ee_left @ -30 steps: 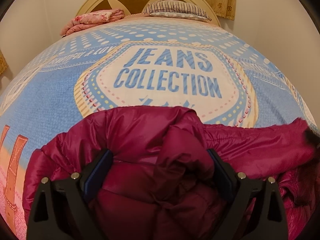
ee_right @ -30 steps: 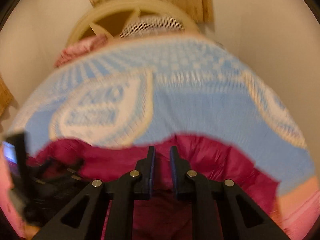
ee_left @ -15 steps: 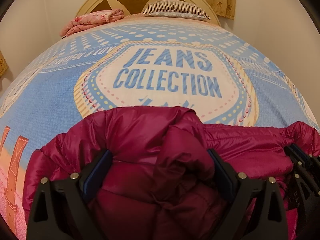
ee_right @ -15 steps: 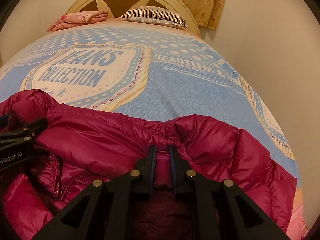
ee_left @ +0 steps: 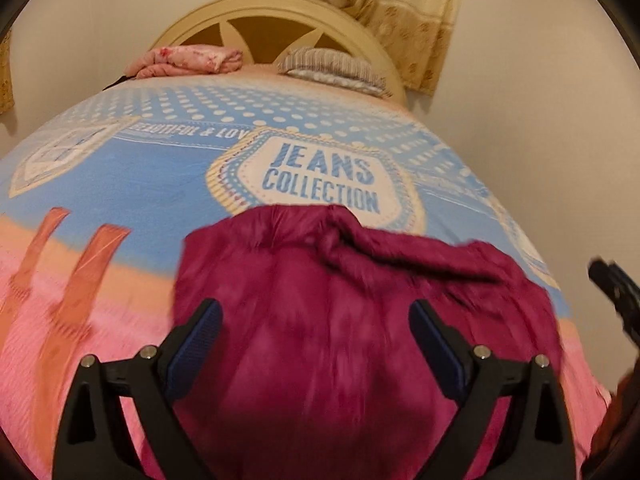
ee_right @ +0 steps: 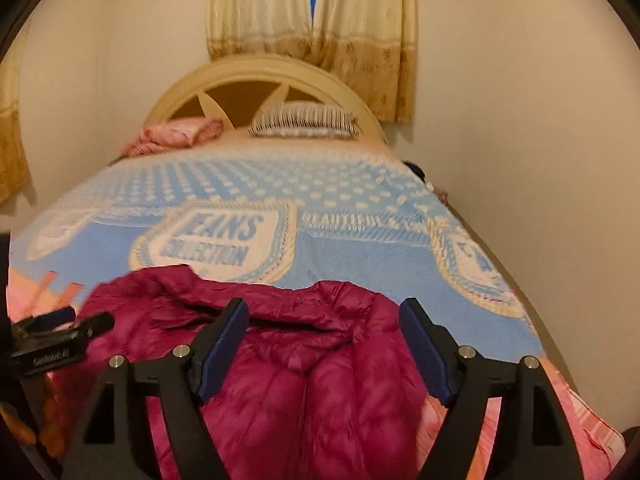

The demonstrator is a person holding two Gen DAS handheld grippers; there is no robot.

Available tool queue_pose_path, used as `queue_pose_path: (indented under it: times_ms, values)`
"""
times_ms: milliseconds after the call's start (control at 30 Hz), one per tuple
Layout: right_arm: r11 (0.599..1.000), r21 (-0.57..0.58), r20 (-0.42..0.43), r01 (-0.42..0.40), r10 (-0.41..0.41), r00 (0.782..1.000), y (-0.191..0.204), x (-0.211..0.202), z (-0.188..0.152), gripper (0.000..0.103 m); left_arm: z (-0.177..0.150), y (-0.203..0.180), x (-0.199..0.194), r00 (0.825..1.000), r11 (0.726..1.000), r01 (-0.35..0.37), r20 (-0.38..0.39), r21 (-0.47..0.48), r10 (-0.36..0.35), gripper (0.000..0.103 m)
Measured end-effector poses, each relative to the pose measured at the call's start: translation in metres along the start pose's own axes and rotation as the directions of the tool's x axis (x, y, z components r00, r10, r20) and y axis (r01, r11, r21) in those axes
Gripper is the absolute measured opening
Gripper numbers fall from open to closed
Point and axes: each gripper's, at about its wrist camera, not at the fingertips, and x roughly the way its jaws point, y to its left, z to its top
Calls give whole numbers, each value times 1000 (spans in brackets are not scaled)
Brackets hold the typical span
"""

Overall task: Fold large clothes
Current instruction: 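Fold the hem toward the collar with both tools and release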

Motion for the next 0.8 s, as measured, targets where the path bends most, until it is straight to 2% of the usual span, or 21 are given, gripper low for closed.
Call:
queue_pose_path:
  times_ms: [133, 233, 367, 567, 700, 733, 800]
  values:
    - [999, -52, 21, 14, -12, 1000, 6, -46, -13, 78, -28, 19, -46, 1000, 1000, 16, 6, -17, -16, 97]
    - [996, -77, 43, 54, -51, 998, 11, -81, -22, 78, -46, 32, -74, 1000, 999, 5, 20, -35, -4, 97]
    - [997, -60, 75, 52, -48, 996, 12, -118, -30, 78, -67, 45, -104, 999, 999, -16, 37, -41, 18, 97]
    - [1000, -15, 167, 17, -14, 986, 12, -174, -34, 78, -88, 52, -141, 998, 1000, -25, 55, -2, 25, 97]
    - [999, 21, 245, -42, 35, 969, 9, -213, -33, 78, -97, 57, -168, 996, 1000, -14, 84, 10, 13, 97]
    - [997, 30, 250, -73, 63, 966, 8, -219, -32, 78, -98, 57, -175, 996, 1000, -10, 90, 16, 8, 97]
    - [980, 58, 254, -191, 170, 952, 1, -237, -33, 78, -102, 56, -192, 994, 999, -2, 105, 41, -3, 97]
